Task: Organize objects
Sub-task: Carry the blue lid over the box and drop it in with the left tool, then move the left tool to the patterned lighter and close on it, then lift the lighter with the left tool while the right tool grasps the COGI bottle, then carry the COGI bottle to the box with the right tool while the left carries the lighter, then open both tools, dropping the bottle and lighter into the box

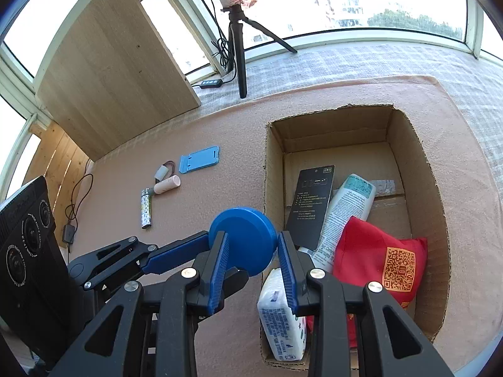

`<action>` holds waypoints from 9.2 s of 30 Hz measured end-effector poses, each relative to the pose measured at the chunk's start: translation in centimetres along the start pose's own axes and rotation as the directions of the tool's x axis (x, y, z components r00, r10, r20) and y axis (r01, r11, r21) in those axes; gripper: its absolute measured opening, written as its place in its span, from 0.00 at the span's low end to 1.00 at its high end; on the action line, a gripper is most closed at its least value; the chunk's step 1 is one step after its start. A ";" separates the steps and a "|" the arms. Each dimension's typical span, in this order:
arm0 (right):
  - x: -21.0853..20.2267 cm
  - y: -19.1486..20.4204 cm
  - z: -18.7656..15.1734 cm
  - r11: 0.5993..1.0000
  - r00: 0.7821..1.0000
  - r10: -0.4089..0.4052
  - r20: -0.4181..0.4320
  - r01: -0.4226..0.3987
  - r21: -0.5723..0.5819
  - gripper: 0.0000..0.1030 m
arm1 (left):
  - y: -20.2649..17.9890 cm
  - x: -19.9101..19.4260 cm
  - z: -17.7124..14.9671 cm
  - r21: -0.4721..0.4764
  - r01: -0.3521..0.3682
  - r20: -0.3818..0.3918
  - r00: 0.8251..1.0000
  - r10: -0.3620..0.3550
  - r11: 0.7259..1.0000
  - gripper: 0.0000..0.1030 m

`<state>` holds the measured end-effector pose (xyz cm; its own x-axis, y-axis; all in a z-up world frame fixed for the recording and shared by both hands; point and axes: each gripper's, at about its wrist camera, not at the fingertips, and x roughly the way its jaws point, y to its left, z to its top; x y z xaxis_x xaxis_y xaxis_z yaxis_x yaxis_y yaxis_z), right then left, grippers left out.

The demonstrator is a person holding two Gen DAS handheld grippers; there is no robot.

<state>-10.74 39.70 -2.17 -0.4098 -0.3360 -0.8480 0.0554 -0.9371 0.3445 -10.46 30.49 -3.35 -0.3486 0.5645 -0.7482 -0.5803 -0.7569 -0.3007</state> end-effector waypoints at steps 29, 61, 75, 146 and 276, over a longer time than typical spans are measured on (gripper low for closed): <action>-0.4 -2.9 0.7 0.995 0.996 -0.068 0.052 0.065 0.069 0.58 | 2.3 0.2 0.0 -0.019 -0.115 -0.029 0.993 0.114 0.993 0.61; 3.7 6.4 -1.8 0.996 0.996 0.085 -0.037 -0.086 -0.020 0.58 | 23.1 -4.0 -5.6 -0.414 -0.436 -0.159 0.899 0.408 0.800 0.60; 4.6 8.0 -1.0 0.996 0.997 0.061 -0.039 -0.063 -0.063 0.58 | 24.7 -4.3 -6.8 -0.444 -0.449 -0.174 0.892 0.417 0.775 0.24; 18.8 17.9 0.7 0.921 0.954 -0.080 -0.288 -0.040 -0.387 0.18 | 22.5 -13.0 -16.7 -0.492 -0.385 -0.144 0.920 0.363 0.781 0.54; -3.6 -3.8 -5.6 0.986 0.980 -0.163 0.118 0.164 0.000 0.45 | 1.7 0.0 1.7 -0.065 -0.212 -0.021 0.977 0.211 0.975 0.38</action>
<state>-4.40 43.98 -2.66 -0.5179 -0.1654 -0.8393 -0.0123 -0.9796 0.2007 -12.70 29.75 -2.88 -0.4473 0.3851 -0.8072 -0.4445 -0.8789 -0.1730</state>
